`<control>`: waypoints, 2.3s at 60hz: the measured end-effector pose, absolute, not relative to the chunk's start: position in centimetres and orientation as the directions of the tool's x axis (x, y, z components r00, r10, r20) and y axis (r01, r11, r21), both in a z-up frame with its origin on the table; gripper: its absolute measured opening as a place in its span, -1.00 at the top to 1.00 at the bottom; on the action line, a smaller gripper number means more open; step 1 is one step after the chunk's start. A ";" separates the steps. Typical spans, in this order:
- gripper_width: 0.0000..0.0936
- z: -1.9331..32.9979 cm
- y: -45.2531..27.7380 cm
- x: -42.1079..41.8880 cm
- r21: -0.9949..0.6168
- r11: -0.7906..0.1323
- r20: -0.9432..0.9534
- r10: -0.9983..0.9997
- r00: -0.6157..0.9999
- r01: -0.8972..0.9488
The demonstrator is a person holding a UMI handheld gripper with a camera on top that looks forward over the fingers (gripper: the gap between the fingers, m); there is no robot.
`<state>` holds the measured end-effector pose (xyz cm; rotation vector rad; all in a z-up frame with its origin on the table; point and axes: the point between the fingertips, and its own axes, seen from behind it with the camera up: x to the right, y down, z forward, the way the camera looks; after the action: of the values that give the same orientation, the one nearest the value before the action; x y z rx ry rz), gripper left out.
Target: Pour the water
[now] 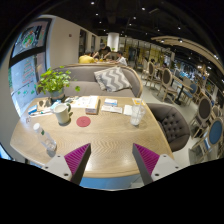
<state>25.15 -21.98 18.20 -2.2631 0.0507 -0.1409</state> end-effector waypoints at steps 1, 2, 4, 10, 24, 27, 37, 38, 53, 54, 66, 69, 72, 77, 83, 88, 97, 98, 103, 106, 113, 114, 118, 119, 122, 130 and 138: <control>-0.83 18.0 -22.0 25.1 -0.767 -0.642 0.085 -0.083 0.993 0.012; -0.83 18.0 -22.1 25.0 -0.766 -0.643 0.087 -0.081 0.993 0.014; -0.83 17.6 -22.4 24.8 -0.764 -0.646 0.088 -0.077 0.993 0.018; -0.83 16.1 -23.7 23.0 -0.754 -0.657 0.086 -0.060 0.994 0.026; -0.83 12.3 -27.5 15.2 -0.747 -0.664 0.028 -0.039 0.999 -0.005; -0.83 11.6 -28.1 12.9 -0.748 -0.663 0.010 -0.038 0.999 -0.018; -0.83 9.1 -28.4 4.6 -0.750 -0.659 -0.064 -0.007 0.998 -0.052; -0.83 8.9 -28.2 3.8 -0.752 -0.656 -0.070 -0.002 0.998 -0.054; -0.84 6.5 -21.5 -4.5 -0.815 -0.579 -0.068 0.061 0.996 -0.020; -0.84 6.4 -20.9 -4.8 -0.820 -0.572 -0.068 0.059 0.996 -0.022; -0.84 4.6 -14.0 -5.0 -0.857 -0.515 -0.028 -0.004 1.000 -0.026; -0.83 4.3 -12.6 -4.8 -0.867 -0.498 -0.016 -0.016 1.000 -0.022; -0.75 3.8 -11.3 -4.7 -0.873 -0.488 -0.007 -0.016 1.000 -0.014; -0.54 3.5 -10.1 -4.8 -0.879 -0.477 0.003 -0.011 1.000 -0.002; -0.14 3.5 -9.0 -4.6 -0.891 -0.452 0.043 0.007 0.999 0.042; -0.09 3.7 -8.7 -4.8 -0.898 -0.436 0.053 0.017 0.998 0.055; 0.01 3.5 -8.6 -4.8 -0.888 -0.455 0.064 0.019 0.998 0.065; 0.01 3.5 -8.6 -4.8 -0.886 -0.459 0.070 0.020 0.997 0.071; 0.06 4.1 -8.4 -5.2 -0.878 -0.470 0.083 0.033 0.996 0.089; 0.06 5.1 -8.4 -5.6 -0.881 -0.464 0.086 0.035 0.996 0.092; 0.06 8.9 -7.0 -7.8 -0.899 -0.435 0.019 0.055 0.998 0.041; 0.06 9.6 -6.7 -8.4 -0.902 -0.431 -0.002 0.061 0.998 0.024; 0.06 12.4 -5.2 -10.4 -0.908 -0.413 -0.116 0.077 0.990 -0.074; 0.06 13.1 -4.7 -11.0 -0.905 -0.411 -0.153 0.084 0.985 -0.106; 0.07 15.0 -3.2 -12.7 -0.888 -0.410 -0.269 0.100 0.958 -0.207; 0.07 19.3 1.3 -16.4 -0.708 -0.451 -0.647 0.105 0.755 -0.543; 0.07 21.8 5.6 -17.7 -0.310 -0.494 -0.939 0.028 0.341 -0.812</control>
<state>-17.73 5.63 21.76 -1.7649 0.6984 1.2583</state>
